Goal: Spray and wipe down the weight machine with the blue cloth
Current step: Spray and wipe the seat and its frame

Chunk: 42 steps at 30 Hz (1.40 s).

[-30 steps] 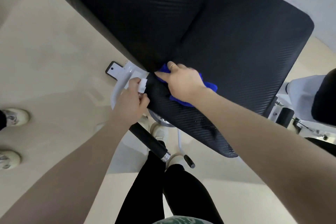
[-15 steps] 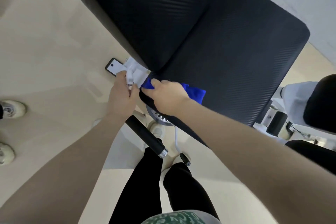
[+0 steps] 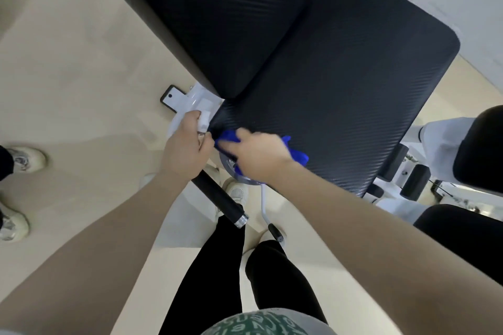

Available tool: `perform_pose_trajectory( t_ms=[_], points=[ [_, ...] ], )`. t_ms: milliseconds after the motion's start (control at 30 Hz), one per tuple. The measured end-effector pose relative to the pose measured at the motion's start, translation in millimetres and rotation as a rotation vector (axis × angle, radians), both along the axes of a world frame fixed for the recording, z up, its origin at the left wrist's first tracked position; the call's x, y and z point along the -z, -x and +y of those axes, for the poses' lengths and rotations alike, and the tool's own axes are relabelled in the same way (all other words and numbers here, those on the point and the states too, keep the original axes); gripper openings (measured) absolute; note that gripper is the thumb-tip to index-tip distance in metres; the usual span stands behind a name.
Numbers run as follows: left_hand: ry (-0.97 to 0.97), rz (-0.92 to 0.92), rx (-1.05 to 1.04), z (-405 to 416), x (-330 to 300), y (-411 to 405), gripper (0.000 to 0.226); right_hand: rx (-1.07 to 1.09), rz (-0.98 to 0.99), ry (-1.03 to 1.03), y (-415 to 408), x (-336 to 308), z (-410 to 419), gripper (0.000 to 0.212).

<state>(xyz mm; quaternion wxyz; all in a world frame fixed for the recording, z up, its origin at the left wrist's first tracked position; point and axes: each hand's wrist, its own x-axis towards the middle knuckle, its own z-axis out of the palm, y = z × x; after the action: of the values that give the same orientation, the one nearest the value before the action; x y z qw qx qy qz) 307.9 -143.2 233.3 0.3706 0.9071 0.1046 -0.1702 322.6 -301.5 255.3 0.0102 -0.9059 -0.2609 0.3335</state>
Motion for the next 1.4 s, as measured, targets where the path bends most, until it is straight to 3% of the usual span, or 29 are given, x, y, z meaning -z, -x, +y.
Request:
perform_pose_trajectory(
  t_ms=[133,200,333,433,633,767,900,1067,1167,1267,1400],
  points=[
    [0.056,0.002,0.096,-18.8,-4.9,1.2,0.035,0.334,-0.144,0.192,-15.2,-8.8,-66.0,0.059],
    [0.062,-0.033,0.121,-25.7,-5.4,1.1,0.034,0.374,-0.135,0.159,-5.9,-6.4,-53.5,0.061],
    [0.034,-0.039,0.14,-30.5,-5.6,2.1,0.039,0.126,0.023,0.026,25.6,-5.7,-23.3,0.059],
    [0.018,-0.06,0.166,-36.2,-9.2,3.9,0.038,-0.018,0.046,0.03,29.6,-9.3,-48.0,0.061],
    [0.026,-0.051,0.251,-57.1,-9.6,10.8,0.033,0.443,-0.134,0.197,20.8,-16.6,-108.1,0.061],
    [0.019,-0.062,0.26,-58.7,-11.7,16.9,0.035,0.187,-0.001,0.065,63.1,-13.4,-57.0,0.062],
    [0.013,-0.061,0.249,-66.8,-24.1,19.5,0.031,-0.015,0.006,0.101,66.8,-18.0,-85.5,0.064],
    [0.029,-0.058,0.291,-88.1,-32.7,20.6,0.032,0.189,-0.033,0.324,88.5,-41.1,-161.7,0.064],
    [0.03,-0.077,0.33,-94.3,-32.6,22.9,0.034,0.273,-0.037,0.237,94.8,-33.9,-131.3,0.064],
    [0.0,-0.101,0.344,-90.3,-28.6,25.4,0.035,0.2,-0.095,0.138,89.6,-17.3,-91.1,0.064],
    [-0.032,-0.098,0.328,-85.5,-23.1,35.6,0.033,0.073,-0.102,0.125,100.4,-23.6,-115.4,0.069]
  ],
)
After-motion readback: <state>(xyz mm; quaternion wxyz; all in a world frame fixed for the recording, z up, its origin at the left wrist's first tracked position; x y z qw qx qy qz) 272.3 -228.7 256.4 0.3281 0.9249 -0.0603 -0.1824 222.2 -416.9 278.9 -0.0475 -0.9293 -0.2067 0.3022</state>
